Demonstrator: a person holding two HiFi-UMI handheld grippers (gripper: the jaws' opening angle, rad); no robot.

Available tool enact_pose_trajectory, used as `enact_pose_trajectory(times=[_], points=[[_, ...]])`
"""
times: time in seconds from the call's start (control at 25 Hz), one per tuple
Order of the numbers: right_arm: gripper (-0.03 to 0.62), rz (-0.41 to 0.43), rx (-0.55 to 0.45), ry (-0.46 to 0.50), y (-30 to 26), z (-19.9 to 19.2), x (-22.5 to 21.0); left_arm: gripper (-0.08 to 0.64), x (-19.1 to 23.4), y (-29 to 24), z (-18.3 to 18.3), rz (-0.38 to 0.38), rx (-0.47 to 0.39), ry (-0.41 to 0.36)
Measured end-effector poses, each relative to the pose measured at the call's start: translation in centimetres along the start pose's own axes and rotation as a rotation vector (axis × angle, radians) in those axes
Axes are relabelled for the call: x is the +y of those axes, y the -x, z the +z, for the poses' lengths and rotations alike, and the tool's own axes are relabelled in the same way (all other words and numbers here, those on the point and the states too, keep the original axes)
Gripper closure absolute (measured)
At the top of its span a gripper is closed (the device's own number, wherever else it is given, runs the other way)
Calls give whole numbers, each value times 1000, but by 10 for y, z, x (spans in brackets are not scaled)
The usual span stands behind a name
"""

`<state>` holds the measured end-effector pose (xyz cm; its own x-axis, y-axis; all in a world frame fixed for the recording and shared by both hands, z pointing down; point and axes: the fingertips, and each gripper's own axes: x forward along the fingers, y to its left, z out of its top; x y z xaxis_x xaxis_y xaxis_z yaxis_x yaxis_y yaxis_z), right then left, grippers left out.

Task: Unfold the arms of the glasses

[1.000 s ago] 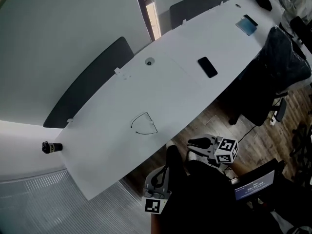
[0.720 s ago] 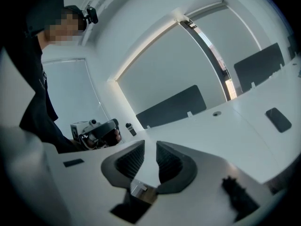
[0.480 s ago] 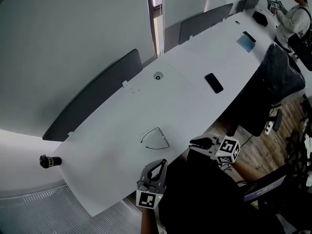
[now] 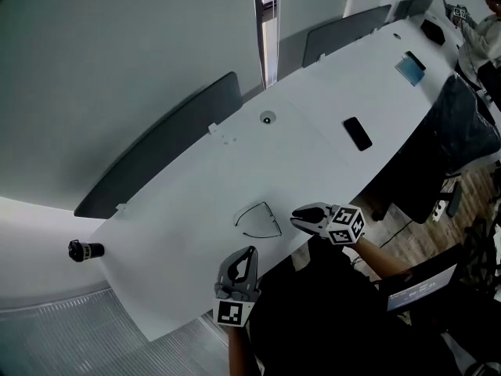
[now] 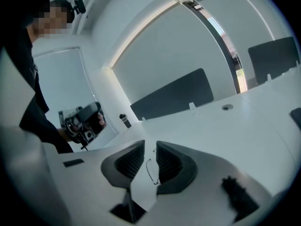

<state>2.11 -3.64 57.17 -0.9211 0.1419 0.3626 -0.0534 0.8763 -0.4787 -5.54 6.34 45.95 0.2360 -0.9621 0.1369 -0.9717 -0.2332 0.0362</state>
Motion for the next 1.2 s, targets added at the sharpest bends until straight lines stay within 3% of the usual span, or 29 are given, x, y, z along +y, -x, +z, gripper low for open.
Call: enact_pose_trajectory(times=[0.08, 0.16, 0.28, 0.44, 0.52, 0.84, 1.2], points=[[509, -2, 52, -40, -18, -25, -15, 554, 7, -1, 5, 56, -41, 30], [509, 17, 71, -149, -32, -45, -25, 554, 6, 4, 7, 66, -69, 62], [509, 61, 46, -351, -50, -58, -42, 554, 2, 11, -2, 36, -33, 49], [508, 78, 14, -624, -68, -72, -64, 554, 6, 25, -19, 56, 10, 75], [508, 65, 14, -705, -74, -79, -70, 554, 8, 29, -22, 62, 10, 84], [497, 43, 30, -809, -91, -94, -78, 554, 7, 23, -28, 71, 14, 112], [469, 20, 83, -832, -100, -107, -77, 554, 13, 26, -30, 106, -3, 146]])
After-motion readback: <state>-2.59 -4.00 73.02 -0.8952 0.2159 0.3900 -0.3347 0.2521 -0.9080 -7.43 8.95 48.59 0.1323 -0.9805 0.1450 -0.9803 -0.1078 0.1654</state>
